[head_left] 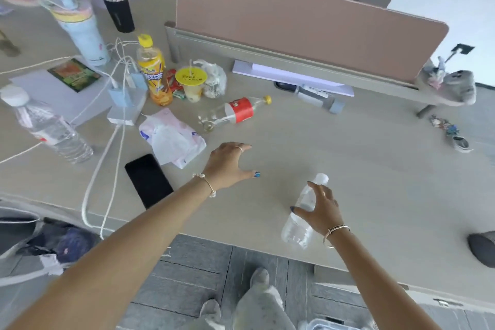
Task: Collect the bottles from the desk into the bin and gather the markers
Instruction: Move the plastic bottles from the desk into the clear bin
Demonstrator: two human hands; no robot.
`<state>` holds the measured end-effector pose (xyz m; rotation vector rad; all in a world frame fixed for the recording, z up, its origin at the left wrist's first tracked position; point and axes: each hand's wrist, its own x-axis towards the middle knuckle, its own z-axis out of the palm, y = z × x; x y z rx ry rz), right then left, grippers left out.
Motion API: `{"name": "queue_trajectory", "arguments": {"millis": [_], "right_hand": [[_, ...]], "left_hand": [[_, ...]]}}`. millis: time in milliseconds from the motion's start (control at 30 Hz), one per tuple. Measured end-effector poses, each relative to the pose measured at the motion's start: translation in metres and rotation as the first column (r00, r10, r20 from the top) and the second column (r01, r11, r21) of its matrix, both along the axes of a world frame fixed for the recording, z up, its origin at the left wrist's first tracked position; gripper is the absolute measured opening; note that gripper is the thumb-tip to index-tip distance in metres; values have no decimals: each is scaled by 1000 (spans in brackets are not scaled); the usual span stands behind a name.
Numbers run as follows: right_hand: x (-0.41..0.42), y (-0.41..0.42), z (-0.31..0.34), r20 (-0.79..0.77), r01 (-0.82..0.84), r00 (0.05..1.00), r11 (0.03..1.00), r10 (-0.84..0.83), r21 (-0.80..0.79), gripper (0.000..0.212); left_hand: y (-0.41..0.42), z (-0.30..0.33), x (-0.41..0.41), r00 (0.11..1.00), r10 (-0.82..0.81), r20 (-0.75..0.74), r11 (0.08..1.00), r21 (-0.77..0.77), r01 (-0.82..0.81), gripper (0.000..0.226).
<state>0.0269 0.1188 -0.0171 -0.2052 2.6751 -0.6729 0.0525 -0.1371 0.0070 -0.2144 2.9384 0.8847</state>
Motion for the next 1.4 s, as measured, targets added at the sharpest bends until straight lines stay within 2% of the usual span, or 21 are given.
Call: {"name": "queue_trajectory", "arguments": {"millis": [133,267,333,467,567,733,800,1000,1167,1400], "right_hand": [[-29,-19,-20,-18,-66,998,997,67,49,81],[-70,-33,-24,-50,-117,992,993,116,-28,75],[-94,-40,-23,-47,-124,992,990,121,-71,80],[-145,-49,-22,-2,-19,1000,985,18,-171,98],[-180,-51,-26,23,11,1000,979,-6,-203,99],[-218,-54,-30,4,-15,1000,972,16,-235,91],[-225,-54,-31,4,-22,1000,967,24,-253,90],[-224,-45,-25,23,-21,999,959,29,-283,88],[-200,-33,-5,-18,-22,1000,956,17,-292,88],[-126,-5,25,-121,82,984,942,-128,-326,89]], "left_hand": [[-19,-13,-19,998,52,25,999,-15,-51,73],[-29,-23,-52,994,94,59,995,-52,-91,71],[-34,-27,-76,993,113,28,988,-108,-110,72],[-42,-29,-123,988,153,-30,968,-197,-155,76],[-49,-33,-155,980,189,-67,953,-229,-200,82],[-58,-46,-194,945,317,75,927,-233,-293,90],[-58,-53,-199,934,337,121,917,-267,-296,85],[-44,-49,-198,938,319,136,928,-246,-280,79],[-24,-34,-184,961,266,72,949,-192,-248,78],[15,-1,-145,993,113,-39,990,-74,-116,75]]}}
